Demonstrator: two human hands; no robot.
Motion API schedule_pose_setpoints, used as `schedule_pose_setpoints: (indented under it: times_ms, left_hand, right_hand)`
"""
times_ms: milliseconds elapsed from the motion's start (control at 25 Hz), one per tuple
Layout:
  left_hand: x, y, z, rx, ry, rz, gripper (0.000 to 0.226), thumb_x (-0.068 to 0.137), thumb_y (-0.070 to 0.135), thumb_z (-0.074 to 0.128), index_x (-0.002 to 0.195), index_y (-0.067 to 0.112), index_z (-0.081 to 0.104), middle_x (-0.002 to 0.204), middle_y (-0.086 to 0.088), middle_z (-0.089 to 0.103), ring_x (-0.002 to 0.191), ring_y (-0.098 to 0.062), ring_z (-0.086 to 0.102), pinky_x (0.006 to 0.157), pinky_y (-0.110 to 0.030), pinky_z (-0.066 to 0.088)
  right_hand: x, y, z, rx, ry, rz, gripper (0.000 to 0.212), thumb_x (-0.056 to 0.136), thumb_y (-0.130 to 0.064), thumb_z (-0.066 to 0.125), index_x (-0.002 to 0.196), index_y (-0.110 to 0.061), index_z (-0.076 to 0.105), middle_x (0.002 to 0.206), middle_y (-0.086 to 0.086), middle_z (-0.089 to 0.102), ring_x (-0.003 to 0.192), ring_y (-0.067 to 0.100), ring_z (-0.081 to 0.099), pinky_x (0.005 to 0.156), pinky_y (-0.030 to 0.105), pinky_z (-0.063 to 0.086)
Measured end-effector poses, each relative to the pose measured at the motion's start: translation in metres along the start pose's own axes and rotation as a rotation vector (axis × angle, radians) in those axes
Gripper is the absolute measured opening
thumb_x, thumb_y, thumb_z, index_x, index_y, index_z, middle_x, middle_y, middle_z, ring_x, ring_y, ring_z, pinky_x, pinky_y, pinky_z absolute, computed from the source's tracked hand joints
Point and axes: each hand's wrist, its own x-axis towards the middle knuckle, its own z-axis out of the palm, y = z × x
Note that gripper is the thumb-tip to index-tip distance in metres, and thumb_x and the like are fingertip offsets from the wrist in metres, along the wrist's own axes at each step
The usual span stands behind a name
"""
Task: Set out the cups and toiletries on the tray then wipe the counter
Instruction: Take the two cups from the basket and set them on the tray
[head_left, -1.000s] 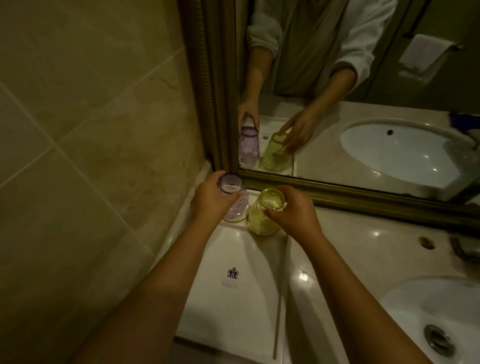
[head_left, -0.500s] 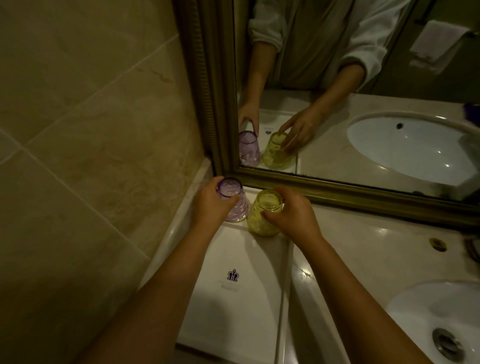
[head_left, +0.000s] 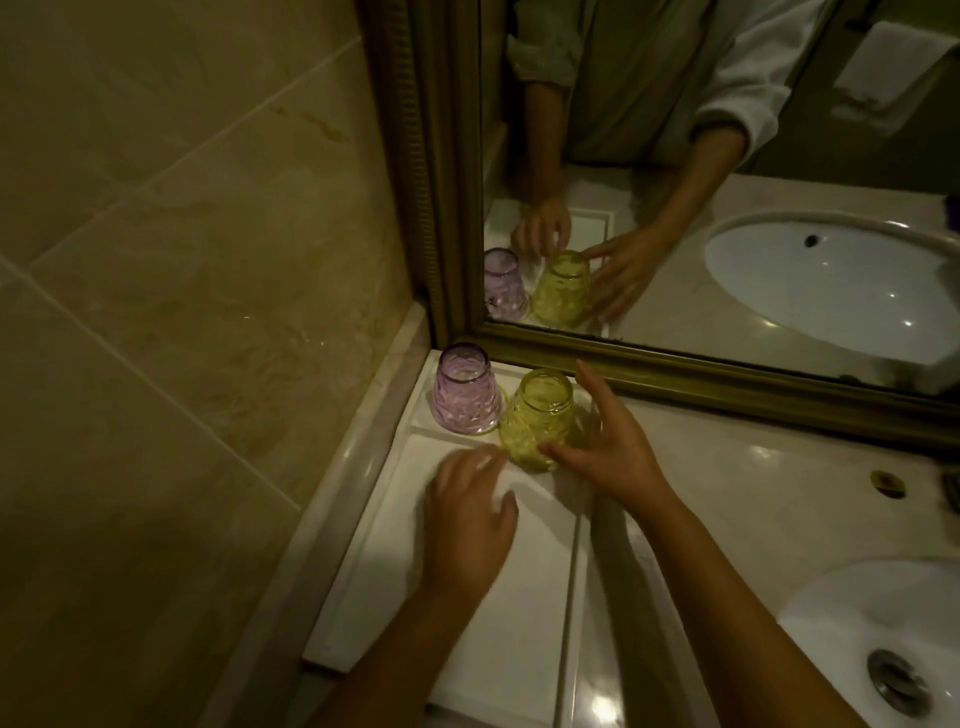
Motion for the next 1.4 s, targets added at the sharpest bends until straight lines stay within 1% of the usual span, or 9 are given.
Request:
schedule_pose_setpoints:
  times_ms: [120, 280, 360, 440, 720, 960, 1160, 1280, 1400]
  left_hand:
    - [-0.012, 0.004, 0.01, -0.126, -0.2, -0.228, 0.04, 0.088, 0.01, 0.053, 0.127, 0.007, 0.052, 0.13, -0.011, 0.057, 0.12, -0.024, 0.051, 0.101, -0.025, 0.036]
    - [0.018, 0.037, 0.005, -1.241, -0.138, -0.998, 0.02, 0.091, -0.002, 0.043, 0.102, 0.001, 0.06, 0.097, -0.011, 0.062, 0.099, -0.024, 0.057, 0.083, -0.025, 0.048]
    - [0.028, 0.038, 0.004, -1.534, -0.128, -1.18, 0.025, 0.093, -0.002, 0.038, 0.112, -0.005, 0.054, 0.114, -0.018, 0.057, 0.112, -0.028, 0.053, 0.095, -0.031, 0.044]
    - [0.032, 0.036, 0.0, -1.632, -0.121, -1.305, 0.035, 0.094, 0.0, 0.033, 0.127, -0.009, 0.042, 0.136, -0.023, 0.045, 0.13, -0.032, 0.041, 0.106, -0.038, 0.033]
    - [0.037, 0.033, 0.001, -1.772, -0.105, -1.429, 0.038, 0.092, 0.001, 0.031, 0.128, -0.009, 0.042, 0.142, -0.022, 0.042, 0.131, -0.033, 0.041, 0.101, -0.041, 0.036]
    - [0.038, 0.041, 0.01, -1.583, -0.118, -1.353, 0.03, 0.093, 0.003, 0.043, 0.121, -0.006, 0.049, 0.133, -0.022, 0.05, 0.125, -0.03, 0.048, 0.093, -0.034, 0.04]
    - [0.045, 0.04, 0.018, -1.252, -0.05, -1.233, 0.012, 0.087, 0.002, 0.056, 0.096, -0.006, 0.059, 0.083, -0.016, 0.065, 0.075, -0.022, 0.065, 0.065, -0.022, 0.053]
    - [0.05, 0.037, 0.027, -1.131, -0.021, -1.252, 0.007, 0.083, -0.002, 0.059, 0.076, -0.004, 0.06, 0.048, -0.006, 0.066, 0.044, -0.012, 0.064, 0.043, -0.014, 0.049]
    - [0.053, 0.035, 0.035, -1.049, -0.053, -1.251, 0.019, 0.082, -0.003, 0.059, 0.064, 0.001, 0.056, 0.044, -0.003, 0.063, 0.034, -0.008, 0.06, 0.032, -0.012, 0.04]
  right_hand:
    - [0.005, -0.01, -0.009, -0.114, -0.059, -0.18, 0.091, 0.064, -0.029, 0.081, 0.138, -0.038, 0.029, 0.135, -0.007, 0.046, 0.122, 0.006, 0.039, 0.101, 0.025, 0.033]
    - [0.013, -0.013, -0.014, -0.105, -0.031, -0.259, 0.058, 0.069, -0.013, 0.078, 0.122, -0.016, 0.057, 0.123, 0.005, 0.061, 0.113, 0.021, 0.056, 0.094, 0.037, 0.047]
    - [0.015, -0.013, -0.015, -0.104, -0.043, -0.263, 0.055, 0.069, -0.012, 0.078, 0.12, -0.016, 0.059, 0.12, 0.004, 0.063, 0.11, 0.02, 0.058, 0.09, 0.032, 0.047]
    - [0.018, -0.012, -0.016, -0.109, -0.053, -0.266, 0.054, 0.068, -0.013, 0.079, 0.119, -0.018, 0.06, 0.118, 0.003, 0.064, 0.108, 0.017, 0.058, 0.087, 0.027, 0.045]
    - [0.025, -0.009, -0.021, -0.106, -0.082, -0.237, 0.055, 0.069, -0.013, 0.079, 0.12, -0.018, 0.059, 0.119, 0.005, 0.064, 0.109, 0.018, 0.058, 0.088, 0.028, 0.046]
    - [0.028, -0.008, -0.026, -0.084, -0.116, -0.221, 0.055, 0.069, -0.011, 0.078, 0.12, -0.018, 0.059, 0.119, 0.004, 0.063, 0.107, 0.016, 0.059, 0.088, 0.028, 0.049]
    - [0.028, -0.008, -0.026, -0.087, -0.098, -0.234, 0.054, 0.07, -0.012, 0.078, 0.119, -0.018, 0.059, 0.118, 0.004, 0.064, 0.105, 0.015, 0.06, 0.088, 0.029, 0.051]
    - [0.028, -0.008, -0.027, -0.074, -0.089, -0.229, 0.053, 0.068, -0.012, 0.079, 0.118, -0.018, 0.061, 0.116, 0.003, 0.066, 0.103, 0.015, 0.061, 0.087, 0.029, 0.052]
    - [0.03, -0.007, -0.027, -0.079, -0.081, -0.235, 0.052, 0.068, -0.013, 0.079, 0.117, -0.02, 0.061, 0.115, 0.001, 0.066, 0.102, 0.013, 0.061, 0.085, 0.025, 0.05]
